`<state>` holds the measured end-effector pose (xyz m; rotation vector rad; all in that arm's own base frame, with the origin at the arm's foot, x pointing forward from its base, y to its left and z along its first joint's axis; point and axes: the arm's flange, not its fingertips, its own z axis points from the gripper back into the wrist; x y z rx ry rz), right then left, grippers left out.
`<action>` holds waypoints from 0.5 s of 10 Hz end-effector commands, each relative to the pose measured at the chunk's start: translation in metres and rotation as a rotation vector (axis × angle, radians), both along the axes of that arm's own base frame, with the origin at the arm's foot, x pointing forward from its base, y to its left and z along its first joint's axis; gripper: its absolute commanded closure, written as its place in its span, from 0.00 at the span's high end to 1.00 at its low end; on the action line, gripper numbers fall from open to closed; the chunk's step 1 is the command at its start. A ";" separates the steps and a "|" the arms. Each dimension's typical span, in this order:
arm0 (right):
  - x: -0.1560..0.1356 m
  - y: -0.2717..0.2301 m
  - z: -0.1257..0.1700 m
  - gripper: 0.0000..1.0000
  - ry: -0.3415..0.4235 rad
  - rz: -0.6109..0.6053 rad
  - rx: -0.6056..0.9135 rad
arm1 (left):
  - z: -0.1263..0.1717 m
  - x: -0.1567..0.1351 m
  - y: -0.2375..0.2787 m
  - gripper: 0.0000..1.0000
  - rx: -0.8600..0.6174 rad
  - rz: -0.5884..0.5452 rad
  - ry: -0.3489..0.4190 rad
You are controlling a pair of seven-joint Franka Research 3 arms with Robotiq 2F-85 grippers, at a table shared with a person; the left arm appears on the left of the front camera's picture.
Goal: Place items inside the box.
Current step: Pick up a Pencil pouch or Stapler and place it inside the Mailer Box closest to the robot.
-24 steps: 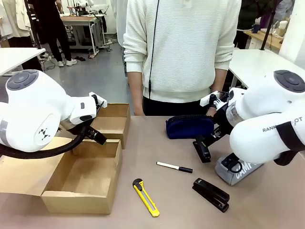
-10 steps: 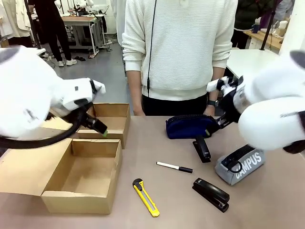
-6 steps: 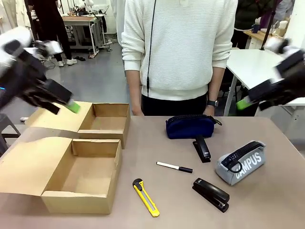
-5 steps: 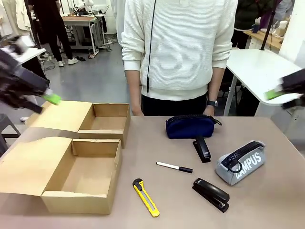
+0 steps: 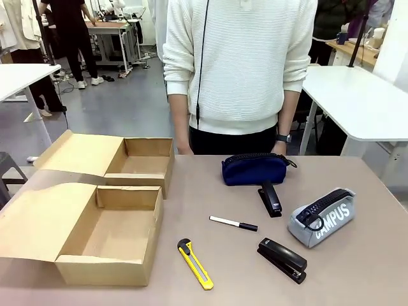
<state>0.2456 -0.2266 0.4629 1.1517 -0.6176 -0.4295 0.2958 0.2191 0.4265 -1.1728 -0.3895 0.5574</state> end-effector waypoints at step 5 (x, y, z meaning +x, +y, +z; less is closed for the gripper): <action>-0.004 -0.014 -0.017 1.00 0.013 -0.052 0.042 | -0.020 -0.006 0.010 1.00 -0.096 0.102 0.022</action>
